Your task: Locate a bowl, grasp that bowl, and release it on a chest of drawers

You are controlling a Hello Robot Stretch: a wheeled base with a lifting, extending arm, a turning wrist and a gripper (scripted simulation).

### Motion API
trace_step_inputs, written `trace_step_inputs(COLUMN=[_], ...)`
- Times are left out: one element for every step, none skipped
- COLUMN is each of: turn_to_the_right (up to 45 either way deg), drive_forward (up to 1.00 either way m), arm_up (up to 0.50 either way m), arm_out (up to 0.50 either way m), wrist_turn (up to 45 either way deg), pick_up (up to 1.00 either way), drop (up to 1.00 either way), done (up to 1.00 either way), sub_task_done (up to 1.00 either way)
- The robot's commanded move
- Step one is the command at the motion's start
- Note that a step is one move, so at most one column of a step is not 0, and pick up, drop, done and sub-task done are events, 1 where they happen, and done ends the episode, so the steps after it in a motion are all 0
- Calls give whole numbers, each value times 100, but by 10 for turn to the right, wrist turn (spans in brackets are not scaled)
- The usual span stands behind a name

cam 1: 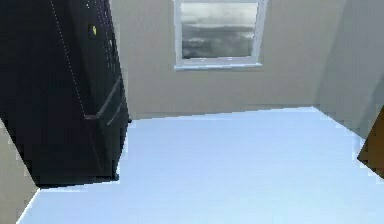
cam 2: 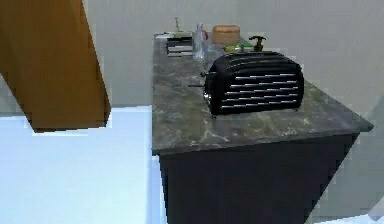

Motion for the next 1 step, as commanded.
trace_step_inputs(turn_to_the_right=[0], drive_forward=[20], arm_up=[0], arm_out=[0], wrist_turn=[0], pick_up=[0], drop=[0], done=[0], sub_task_done=[0])
